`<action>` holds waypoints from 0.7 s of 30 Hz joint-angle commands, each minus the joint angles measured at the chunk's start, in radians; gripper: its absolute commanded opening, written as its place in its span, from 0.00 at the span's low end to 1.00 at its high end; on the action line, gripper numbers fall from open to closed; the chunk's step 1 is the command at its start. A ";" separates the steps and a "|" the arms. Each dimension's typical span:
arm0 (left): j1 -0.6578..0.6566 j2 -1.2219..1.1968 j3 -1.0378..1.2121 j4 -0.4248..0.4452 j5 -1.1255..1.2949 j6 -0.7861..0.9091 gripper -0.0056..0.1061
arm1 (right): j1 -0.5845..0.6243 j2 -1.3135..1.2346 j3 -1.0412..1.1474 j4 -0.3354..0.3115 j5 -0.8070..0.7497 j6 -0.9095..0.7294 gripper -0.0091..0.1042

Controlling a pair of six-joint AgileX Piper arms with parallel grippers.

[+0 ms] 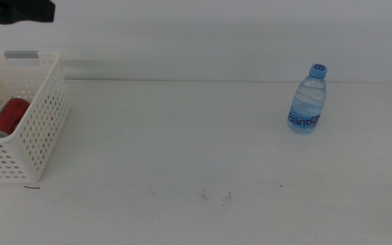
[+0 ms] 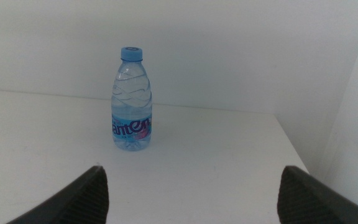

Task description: Use arms to grab the bottles and put them into the dustbin to the left of the table.

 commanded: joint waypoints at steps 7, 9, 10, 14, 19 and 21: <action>-0.197 -0.263 0.076 0.001 0.030 -0.024 0.89 | -0.005 -0.005 0.004 -0.010 -0.005 -0.005 0.89; -0.325 -0.346 0.126 0.128 -0.042 -0.203 0.89 | -0.005 -0.005 0.004 -0.010 -0.005 -0.005 0.89; -0.386 -0.374 0.145 0.208 -0.057 -0.294 0.89 | -0.005 -0.005 0.004 -0.010 -0.005 -0.005 0.89; -0.595 -0.426 0.136 0.412 -0.019 -0.485 0.89 | -0.005 -0.005 0.004 -0.010 -0.005 -0.005 0.89; -0.616 -0.429 0.129 0.426 -0.019 -0.520 0.89 | -0.005 -0.005 0.004 -0.010 -0.005 -0.005 0.89; -0.606 -0.429 0.129 0.418 -0.019 -0.520 0.89 | -0.005 -0.005 0.004 -0.010 -0.005 -0.005 0.89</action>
